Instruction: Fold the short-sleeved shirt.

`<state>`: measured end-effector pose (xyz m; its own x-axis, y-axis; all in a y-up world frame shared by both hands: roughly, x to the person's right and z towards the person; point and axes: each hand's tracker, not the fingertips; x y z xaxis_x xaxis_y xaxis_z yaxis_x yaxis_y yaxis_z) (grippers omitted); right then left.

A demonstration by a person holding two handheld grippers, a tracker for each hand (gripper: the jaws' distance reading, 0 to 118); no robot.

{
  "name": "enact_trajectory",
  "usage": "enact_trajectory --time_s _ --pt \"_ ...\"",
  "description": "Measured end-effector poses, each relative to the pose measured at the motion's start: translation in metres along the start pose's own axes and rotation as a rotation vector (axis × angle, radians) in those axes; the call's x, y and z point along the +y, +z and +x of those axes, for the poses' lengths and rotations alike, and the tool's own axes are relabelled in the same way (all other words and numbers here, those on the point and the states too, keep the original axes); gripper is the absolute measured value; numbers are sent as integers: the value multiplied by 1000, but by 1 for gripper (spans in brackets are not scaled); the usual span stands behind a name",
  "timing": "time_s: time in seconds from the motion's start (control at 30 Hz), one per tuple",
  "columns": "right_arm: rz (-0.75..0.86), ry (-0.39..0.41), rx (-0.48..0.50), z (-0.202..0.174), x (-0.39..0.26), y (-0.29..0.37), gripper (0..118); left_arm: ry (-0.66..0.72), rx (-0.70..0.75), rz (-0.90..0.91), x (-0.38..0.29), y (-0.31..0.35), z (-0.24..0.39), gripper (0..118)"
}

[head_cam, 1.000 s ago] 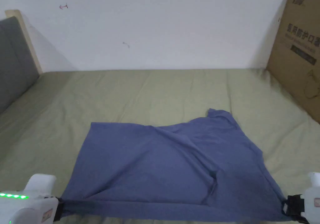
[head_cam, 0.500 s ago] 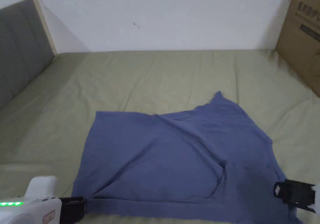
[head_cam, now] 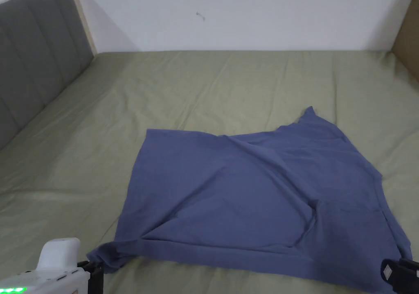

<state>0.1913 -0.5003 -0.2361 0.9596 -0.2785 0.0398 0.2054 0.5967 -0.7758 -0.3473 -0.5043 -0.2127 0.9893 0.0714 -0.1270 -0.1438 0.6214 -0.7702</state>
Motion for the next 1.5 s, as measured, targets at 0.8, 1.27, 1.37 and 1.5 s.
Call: enact_trajectory --time_s 0.8,1.27,1.37,1.5 --pt "-70 19 -175 44 19 -46 81 48 -26 -55 37 -48 3 1" --pt "-93 -32 -110 44 36 -47 0 53 -37 -37 37 -39 2 1" --pt "-41 -59 -85 43 59 -35 0 52 -37 -15 49 -36 0 1" --pt "6 -71 -65 37 98 -36 0 27 -33 13 74 -37 3 1"
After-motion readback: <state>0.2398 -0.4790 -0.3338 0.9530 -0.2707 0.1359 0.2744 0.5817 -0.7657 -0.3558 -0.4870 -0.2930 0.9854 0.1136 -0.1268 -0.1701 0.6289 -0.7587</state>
